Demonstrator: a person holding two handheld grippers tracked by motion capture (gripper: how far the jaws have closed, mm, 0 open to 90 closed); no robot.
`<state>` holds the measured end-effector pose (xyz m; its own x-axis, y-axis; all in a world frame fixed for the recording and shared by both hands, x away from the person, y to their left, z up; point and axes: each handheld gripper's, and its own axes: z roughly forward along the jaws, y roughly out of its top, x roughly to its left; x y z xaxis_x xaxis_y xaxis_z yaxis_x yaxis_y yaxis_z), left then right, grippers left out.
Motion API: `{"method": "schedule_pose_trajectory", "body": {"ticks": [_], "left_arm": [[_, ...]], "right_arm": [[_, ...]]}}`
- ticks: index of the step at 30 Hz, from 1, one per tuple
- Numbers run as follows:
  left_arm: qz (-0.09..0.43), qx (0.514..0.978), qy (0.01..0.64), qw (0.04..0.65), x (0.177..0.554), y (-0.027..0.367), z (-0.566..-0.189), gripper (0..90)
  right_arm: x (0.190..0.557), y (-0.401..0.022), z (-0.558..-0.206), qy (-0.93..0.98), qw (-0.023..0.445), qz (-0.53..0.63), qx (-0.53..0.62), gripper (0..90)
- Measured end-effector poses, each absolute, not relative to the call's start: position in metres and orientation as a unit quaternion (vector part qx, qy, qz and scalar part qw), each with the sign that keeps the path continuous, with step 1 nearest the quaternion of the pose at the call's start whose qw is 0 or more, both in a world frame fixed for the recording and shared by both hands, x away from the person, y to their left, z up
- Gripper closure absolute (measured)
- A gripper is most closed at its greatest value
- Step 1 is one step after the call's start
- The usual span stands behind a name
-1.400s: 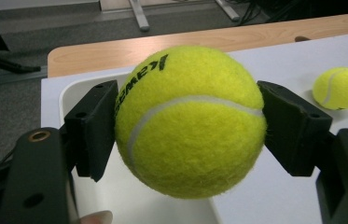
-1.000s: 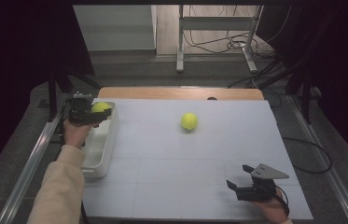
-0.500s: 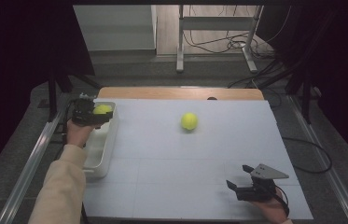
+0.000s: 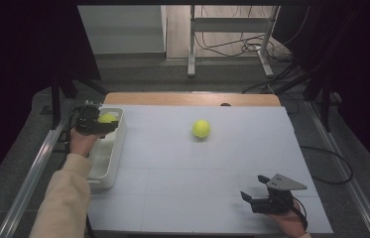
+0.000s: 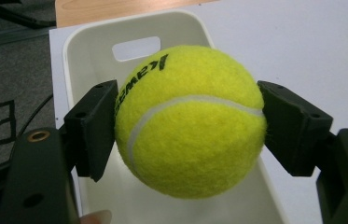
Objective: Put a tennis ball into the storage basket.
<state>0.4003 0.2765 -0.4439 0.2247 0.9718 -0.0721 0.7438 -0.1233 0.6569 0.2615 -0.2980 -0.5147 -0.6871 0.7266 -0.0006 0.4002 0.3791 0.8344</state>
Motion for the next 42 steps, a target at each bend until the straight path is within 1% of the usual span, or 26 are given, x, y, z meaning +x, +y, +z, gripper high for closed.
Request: {"method": "schedule_pose_trajectory", "body": {"ticks": [6,11,18,25,31,42], "left_arm": [[0.193,0.725,0.593,0.291,0.4,0.278,-0.444,25.2],[0.208,0.719,0.589,0.304,0.397,0.278,-0.439,17.4],[0.208,0.715,0.585,0.321,0.393,0.278,-0.436,13.8],[0.207,0.71,0.575,0.351,0.385,0.277,-0.429,14.3],[0.212,0.723,0.544,0.369,0.373,0.266,-0.422,14.6],[0.203,0.729,0.521,0.395,0.362,0.257,-0.419,14.8]], "right_arm": [[0.262,-0.298,-0.515,0.809,0.188,0.435,0.348,12.1],[0.261,-0.298,-0.515,0.809,0.188,0.435,0.348,12.1],[0.261,-0.298,-0.515,0.809,0.189,0.435,0.348,12.1],[0.261,-0.298,-0.515,0.808,0.188,0.436,0.348,12.1],[0.261,-0.298,-0.514,0.808,0.19,0.435,0.349,12.1],[0.261,-0.298,-0.514,0.808,0.189,0.436,0.349,12.1]]}}
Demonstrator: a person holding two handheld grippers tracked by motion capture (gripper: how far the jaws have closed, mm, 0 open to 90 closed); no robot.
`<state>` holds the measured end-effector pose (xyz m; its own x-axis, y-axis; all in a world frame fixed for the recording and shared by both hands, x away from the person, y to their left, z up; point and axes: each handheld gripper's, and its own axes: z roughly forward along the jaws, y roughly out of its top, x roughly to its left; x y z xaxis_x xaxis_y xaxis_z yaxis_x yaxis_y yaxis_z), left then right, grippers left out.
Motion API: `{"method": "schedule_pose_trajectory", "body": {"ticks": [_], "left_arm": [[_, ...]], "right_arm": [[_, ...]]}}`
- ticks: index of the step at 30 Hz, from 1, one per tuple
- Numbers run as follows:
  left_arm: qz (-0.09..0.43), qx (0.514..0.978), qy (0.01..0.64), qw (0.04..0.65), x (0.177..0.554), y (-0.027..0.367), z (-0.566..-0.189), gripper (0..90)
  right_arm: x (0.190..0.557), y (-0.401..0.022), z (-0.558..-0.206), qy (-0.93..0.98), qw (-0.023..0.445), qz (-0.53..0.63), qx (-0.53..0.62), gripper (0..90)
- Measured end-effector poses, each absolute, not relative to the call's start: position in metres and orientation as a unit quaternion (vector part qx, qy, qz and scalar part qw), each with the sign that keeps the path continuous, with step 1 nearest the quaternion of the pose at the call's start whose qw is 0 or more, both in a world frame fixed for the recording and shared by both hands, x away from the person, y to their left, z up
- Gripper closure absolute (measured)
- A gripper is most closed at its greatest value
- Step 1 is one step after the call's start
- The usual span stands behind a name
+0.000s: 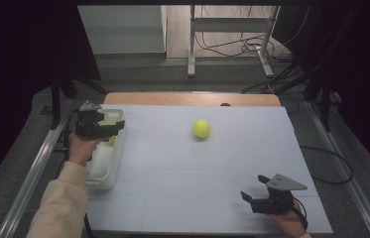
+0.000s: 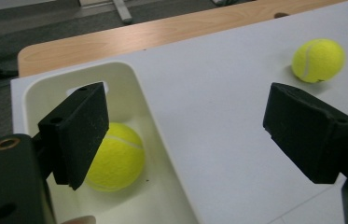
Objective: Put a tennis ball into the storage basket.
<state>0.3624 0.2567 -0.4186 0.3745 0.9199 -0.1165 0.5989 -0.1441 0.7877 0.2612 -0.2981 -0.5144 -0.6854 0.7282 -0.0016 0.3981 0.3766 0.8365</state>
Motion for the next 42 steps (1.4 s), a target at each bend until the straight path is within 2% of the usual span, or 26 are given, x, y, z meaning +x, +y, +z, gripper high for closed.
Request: {"method": "schedule_pose_trajectory", "body": {"ticks": [13,42], "left_arm": [[0.213,0.731,0.486,0.43,0.347,0.239,-0.407,15.3],[0.198,0.745,0.456,0.445,0.341,0.215,-0.407,15.3]], "right_arm": [[0.261,-0.298,-0.514,0.808,0.191,0.435,0.348,12.1],[0.261,-0.298,-0.514,0.808,0.19,0.436,0.347,12.1]]}}
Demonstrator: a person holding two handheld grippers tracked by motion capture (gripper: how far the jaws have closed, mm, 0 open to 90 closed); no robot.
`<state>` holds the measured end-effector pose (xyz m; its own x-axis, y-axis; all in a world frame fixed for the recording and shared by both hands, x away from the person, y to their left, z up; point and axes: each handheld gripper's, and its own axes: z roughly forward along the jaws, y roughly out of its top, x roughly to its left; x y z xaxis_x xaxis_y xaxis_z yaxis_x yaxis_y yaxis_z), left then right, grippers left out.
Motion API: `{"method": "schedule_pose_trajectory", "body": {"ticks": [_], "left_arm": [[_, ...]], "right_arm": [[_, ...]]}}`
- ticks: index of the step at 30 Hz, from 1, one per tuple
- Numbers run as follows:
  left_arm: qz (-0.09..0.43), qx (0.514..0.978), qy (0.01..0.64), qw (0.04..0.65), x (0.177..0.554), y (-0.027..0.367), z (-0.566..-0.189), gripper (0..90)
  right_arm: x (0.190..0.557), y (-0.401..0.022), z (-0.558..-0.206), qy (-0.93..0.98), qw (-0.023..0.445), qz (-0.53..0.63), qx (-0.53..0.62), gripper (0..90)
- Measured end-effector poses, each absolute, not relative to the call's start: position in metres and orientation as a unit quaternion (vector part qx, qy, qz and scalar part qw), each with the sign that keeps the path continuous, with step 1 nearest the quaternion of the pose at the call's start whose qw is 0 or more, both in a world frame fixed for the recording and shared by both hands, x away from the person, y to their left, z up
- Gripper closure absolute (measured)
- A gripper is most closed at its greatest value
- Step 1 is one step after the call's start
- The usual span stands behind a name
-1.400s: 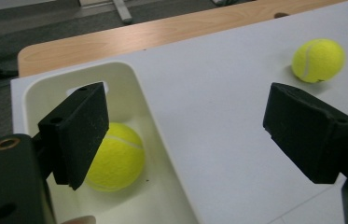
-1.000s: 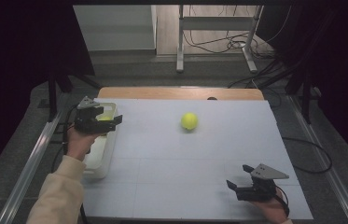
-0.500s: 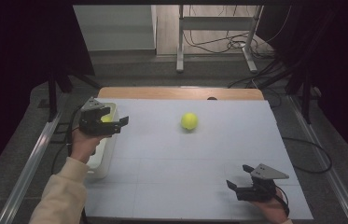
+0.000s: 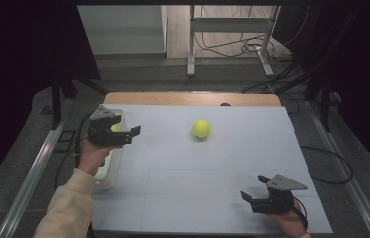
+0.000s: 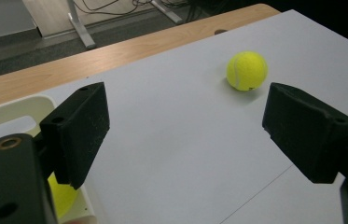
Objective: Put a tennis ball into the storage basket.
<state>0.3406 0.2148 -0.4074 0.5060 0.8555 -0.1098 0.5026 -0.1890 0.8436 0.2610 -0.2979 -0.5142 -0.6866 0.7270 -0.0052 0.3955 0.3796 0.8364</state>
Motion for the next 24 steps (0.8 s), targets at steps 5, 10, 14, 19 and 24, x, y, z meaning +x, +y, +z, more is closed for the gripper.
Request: {"method": "schedule_pose_trajectory", "body": {"ticks": [5,10,14,19,24], "left_arm": [[0.195,0.75,0.448,0.446,0.34,0.209,-0.408,15.3],[0.191,0.753,0.445,0.445,0.34,0.204,-0.409,15.3],[0.189,0.754,0.442,0.448,0.34,0.202,-0.409,15.3],[0.183,0.756,0.437,0.452,0.34,0.198,-0.409,15.3],[0.177,0.756,0.433,0.458,0.341,0.195,-0.41,15.3]], "right_arm": [[0.261,-0.298,-0.514,0.809,0.191,0.434,0.347,12.1],[0.261,-0.298,-0.514,0.809,0.19,0.435,0.347,12.2],[0.261,-0.298,-0.514,0.809,0.19,0.436,0.347,12.1],[0.262,-0.298,-0.514,0.808,0.19,0.435,0.348,12.2],[0.262,-0.297,-0.514,0.806,0.187,0.438,0.352,12.2]]}}
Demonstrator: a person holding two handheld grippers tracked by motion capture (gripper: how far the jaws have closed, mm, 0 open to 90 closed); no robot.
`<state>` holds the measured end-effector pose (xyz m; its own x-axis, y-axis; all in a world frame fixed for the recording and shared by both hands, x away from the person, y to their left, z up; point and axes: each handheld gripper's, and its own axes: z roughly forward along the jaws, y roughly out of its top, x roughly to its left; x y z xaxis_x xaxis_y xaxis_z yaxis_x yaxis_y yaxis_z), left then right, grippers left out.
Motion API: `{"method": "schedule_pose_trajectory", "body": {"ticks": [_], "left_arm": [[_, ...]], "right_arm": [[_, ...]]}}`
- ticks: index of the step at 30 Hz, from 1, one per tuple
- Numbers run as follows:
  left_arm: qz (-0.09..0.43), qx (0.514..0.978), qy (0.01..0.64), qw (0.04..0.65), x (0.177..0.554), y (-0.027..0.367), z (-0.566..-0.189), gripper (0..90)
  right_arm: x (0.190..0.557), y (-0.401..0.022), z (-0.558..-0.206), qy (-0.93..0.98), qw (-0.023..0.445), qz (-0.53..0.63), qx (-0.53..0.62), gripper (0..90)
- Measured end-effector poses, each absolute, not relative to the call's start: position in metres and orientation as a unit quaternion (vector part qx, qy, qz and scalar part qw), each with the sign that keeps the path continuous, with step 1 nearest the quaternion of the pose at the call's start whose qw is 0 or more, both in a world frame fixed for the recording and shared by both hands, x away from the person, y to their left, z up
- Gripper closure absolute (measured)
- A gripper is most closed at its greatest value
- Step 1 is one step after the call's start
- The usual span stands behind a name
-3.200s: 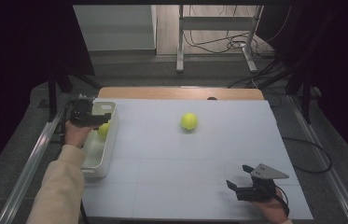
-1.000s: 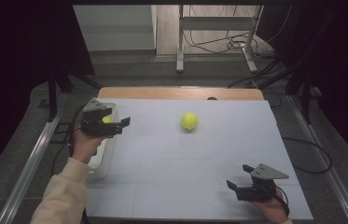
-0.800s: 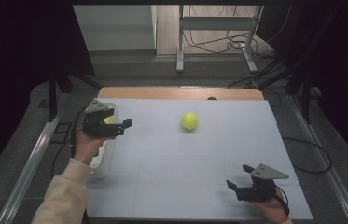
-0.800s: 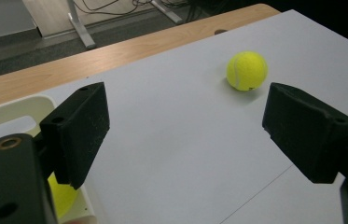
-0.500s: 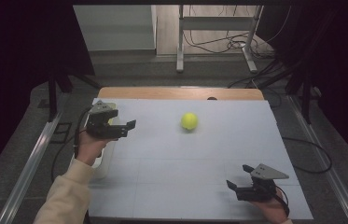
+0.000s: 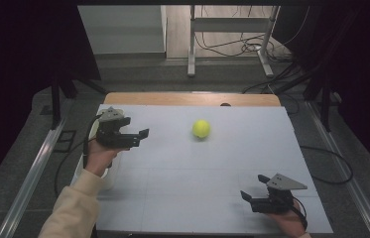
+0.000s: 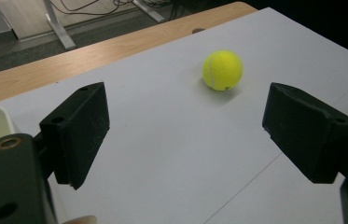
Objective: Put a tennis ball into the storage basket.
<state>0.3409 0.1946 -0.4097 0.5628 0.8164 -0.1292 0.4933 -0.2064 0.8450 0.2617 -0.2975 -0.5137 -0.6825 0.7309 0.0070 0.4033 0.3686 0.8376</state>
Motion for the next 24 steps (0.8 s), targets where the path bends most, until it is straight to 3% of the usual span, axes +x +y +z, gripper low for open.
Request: {"method": "schedule_pose_trajectory", "body": {"ticks": [24], "left_arm": [[0.139,0.78,0.397,0.464,0.348,0.146,-0.421,15.2]], "right_arm": [[0.271,-0.291,-0.514,0.805,0.184,0.441,0.352,12.2]]}}
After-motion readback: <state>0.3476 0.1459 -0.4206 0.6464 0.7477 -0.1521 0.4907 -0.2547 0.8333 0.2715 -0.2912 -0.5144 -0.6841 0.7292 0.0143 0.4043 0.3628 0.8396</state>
